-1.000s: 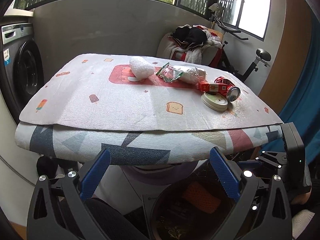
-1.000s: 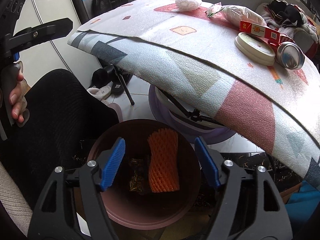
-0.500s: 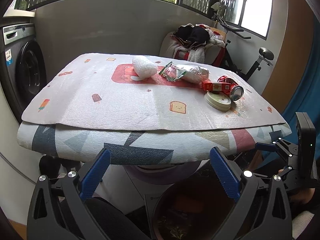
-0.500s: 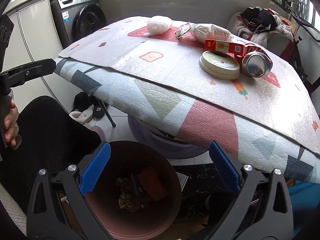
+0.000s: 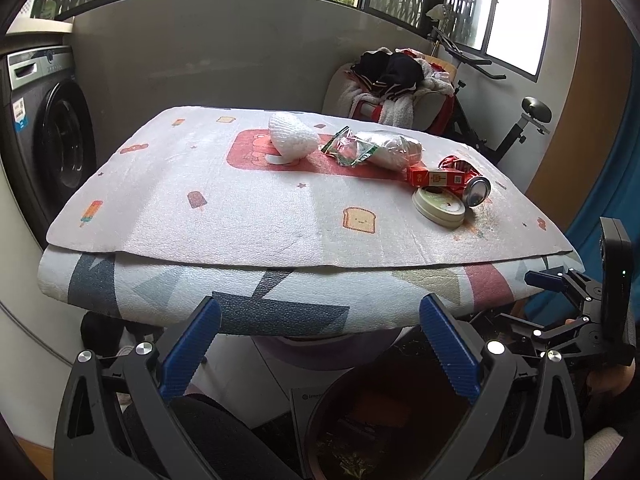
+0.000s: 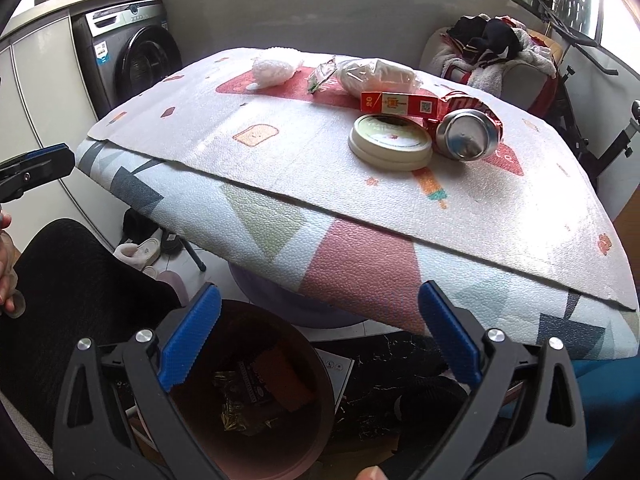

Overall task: Collect trash
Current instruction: 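Move the right tool over the table and grasp the red box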

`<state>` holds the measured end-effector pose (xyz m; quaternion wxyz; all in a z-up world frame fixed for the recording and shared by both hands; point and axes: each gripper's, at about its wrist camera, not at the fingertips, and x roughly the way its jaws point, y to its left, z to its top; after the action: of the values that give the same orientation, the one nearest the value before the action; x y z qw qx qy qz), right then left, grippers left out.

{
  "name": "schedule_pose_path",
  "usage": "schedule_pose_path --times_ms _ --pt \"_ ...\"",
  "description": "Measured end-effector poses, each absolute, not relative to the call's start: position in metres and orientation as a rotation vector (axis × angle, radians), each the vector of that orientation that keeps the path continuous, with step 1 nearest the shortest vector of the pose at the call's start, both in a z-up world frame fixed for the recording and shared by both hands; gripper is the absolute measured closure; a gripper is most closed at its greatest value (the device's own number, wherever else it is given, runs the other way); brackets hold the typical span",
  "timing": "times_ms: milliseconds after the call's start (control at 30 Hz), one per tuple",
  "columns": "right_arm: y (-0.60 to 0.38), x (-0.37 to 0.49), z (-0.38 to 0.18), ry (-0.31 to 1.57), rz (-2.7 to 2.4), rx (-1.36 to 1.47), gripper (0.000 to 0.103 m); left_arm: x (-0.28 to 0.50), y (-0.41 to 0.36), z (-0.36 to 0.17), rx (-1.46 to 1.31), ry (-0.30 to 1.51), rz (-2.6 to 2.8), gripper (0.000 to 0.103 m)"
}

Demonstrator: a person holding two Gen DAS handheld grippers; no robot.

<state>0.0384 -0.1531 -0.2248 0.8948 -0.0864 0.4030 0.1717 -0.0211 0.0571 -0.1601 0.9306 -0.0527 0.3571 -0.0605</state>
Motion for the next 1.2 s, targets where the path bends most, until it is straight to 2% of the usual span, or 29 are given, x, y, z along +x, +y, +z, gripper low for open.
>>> schedule_pose_path --times_ms 267,700,933,1200 --pt "-0.187 0.06 -0.205 0.8 0.357 -0.034 0.006 -0.003 0.065 -0.142 -0.111 0.692 -0.132 0.006" --pt "-0.208 0.116 -0.181 0.752 0.281 -0.02 0.006 0.039 0.062 -0.095 -0.063 0.641 -0.183 0.006" --pt "-0.195 0.175 -0.173 0.763 0.232 -0.018 0.006 0.066 0.073 -0.108 -0.122 0.683 -0.149 0.006" --pt "-0.142 0.24 -0.197 0.855 0.146 -0.039 0.005 0.082 0.09 -0.132 -0.175 0.733 -0.09 0.006"
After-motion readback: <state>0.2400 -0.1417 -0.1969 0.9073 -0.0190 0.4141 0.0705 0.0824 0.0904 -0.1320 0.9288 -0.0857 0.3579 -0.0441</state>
